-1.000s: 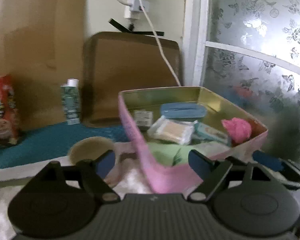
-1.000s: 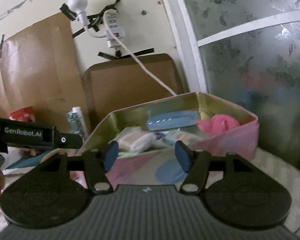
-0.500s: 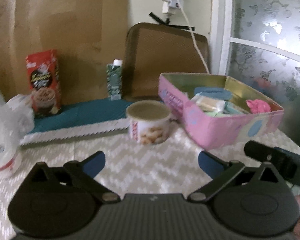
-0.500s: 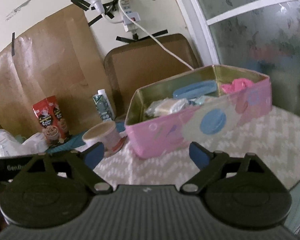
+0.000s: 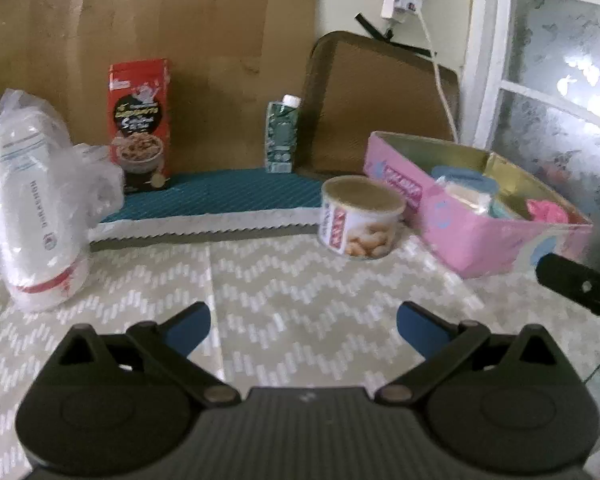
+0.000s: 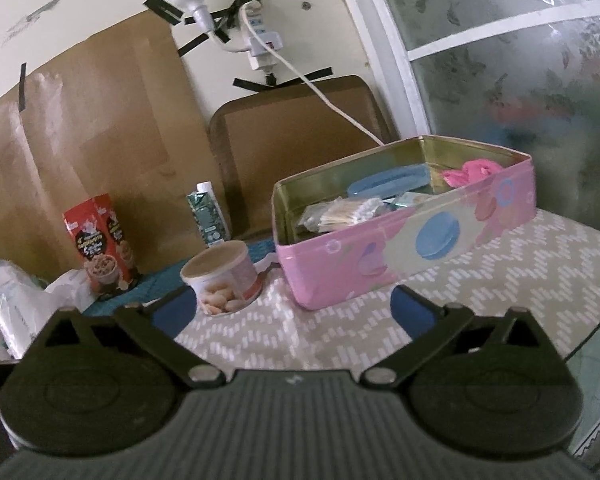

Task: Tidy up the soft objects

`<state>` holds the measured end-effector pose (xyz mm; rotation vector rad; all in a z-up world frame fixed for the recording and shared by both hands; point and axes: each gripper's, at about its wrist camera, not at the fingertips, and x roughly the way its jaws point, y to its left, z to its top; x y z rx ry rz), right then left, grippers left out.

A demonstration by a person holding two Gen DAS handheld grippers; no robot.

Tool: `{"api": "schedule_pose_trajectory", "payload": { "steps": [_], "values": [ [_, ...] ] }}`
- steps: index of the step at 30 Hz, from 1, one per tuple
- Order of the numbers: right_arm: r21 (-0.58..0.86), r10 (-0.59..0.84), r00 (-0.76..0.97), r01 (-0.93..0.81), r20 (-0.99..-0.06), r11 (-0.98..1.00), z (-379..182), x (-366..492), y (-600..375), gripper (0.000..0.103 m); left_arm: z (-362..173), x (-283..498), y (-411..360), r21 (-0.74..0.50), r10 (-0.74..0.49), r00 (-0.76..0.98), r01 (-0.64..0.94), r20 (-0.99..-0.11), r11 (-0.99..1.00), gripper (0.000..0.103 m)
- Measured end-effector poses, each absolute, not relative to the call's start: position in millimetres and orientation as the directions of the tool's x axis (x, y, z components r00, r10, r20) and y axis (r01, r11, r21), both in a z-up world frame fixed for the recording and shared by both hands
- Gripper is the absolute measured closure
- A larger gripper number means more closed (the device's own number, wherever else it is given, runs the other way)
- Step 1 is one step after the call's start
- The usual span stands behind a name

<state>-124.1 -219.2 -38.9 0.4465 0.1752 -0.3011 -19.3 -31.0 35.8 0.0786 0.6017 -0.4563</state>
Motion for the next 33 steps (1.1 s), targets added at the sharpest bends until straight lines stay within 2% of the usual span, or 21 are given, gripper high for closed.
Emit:
{"api": "schedule_pose_trajectory", "payload": {
  "steps": [5,10,17,25,33],
  "values": [
    [0.388,-0.237,0.941,0.316,-0.240,0.866,-40.2,-121.7,-214.0,0.000,32.9,-22.5,-32.9,-0.010,-0.346,0.749,0.413,-0.564,0.911,0.000],
    [0.398,-0.233,0.944,0.312,-0.236,0.863,-41.5,-124.8,-216.4,0.000,37.2,-33.9,-43.0,0.079,-0.295,0.807,0.387,-0.512,0.919,0.000],
    [0.431,-0.256,0.938,0.335,-0.233,0.838,-44.6,-132.3,-227.5,0.000,41.0,-45.4,-57.5,0.107,-0.280,0.826,0.375,-0.490,0.921,0.000],
    [0.463,-0.257,0.937,0.341,-0.236,0.818,-51.7,-138.6,-240.9,0.000,41.1,-50.7,-73.2,0.090,-0.297,0.785,0.406,-0.544,0.909,0.000],
    [0.493,-0.249,0.939,0.337,-0.236,0.802,-57.1,-143.7,-250.0,0.000,37.0,-57.3,-90.3,0.125,-0.289,0.774,0.426,-0.564,0.896,0.000]
  ]
}}
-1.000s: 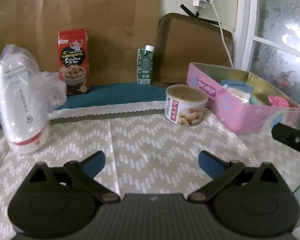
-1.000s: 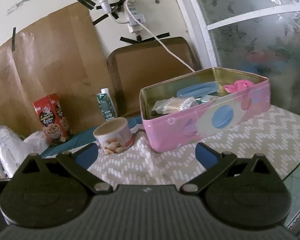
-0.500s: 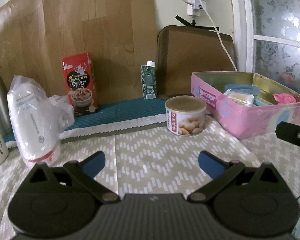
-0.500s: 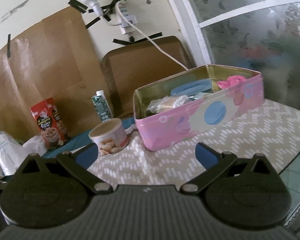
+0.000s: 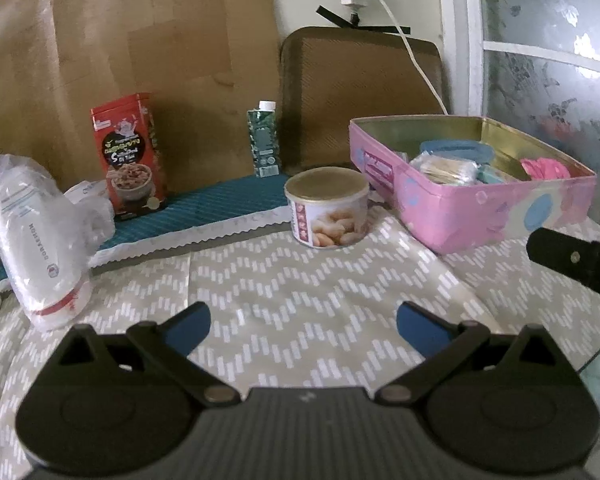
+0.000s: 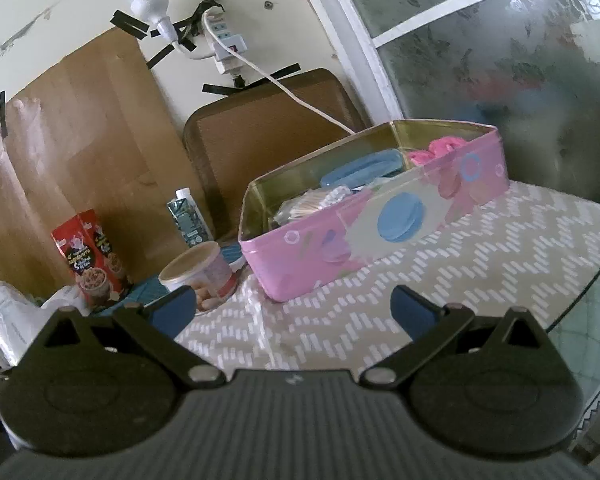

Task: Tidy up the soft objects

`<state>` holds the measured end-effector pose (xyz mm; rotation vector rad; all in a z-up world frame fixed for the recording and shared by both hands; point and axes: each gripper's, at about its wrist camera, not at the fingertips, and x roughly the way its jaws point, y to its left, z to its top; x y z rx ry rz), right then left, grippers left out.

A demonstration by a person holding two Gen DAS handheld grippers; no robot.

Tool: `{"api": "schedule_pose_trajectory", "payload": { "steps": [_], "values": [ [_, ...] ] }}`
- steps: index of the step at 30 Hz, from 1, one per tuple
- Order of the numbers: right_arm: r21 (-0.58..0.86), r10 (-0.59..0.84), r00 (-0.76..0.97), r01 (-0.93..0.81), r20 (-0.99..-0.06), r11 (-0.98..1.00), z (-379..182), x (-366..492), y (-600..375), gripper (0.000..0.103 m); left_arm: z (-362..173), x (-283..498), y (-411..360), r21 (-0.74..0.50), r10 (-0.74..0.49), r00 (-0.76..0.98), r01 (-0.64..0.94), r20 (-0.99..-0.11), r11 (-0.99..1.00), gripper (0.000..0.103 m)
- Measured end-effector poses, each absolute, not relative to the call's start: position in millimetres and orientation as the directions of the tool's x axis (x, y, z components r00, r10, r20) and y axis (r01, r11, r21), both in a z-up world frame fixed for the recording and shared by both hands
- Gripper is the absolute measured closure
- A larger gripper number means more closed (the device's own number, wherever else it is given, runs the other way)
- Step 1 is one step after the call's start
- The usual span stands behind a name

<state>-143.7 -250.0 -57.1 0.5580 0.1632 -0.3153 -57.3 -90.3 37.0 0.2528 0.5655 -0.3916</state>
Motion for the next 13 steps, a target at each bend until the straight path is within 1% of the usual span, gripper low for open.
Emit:
{"api": "schedule_pose_trajectory", "payload": {
  "steps": [7,13],
  "values": [
    [0.515,-0.241,0.940,0.335,-0.243,0.789,-61.8,-146.0,-256.7,0.000,33.6,-57.0,-102.0,0.120,-0.292,0.747,0.443,-0.597,0.889,0.000],
    [0.524,-0.241,0.938,0.339,-0.248,0.782,-64.4,-147.0,-261.4,0.000,33.7,-57.7,-105.7,0.082,-0.342,0.728,0.478,-0.595,0.875,0.000]
  ]
}}
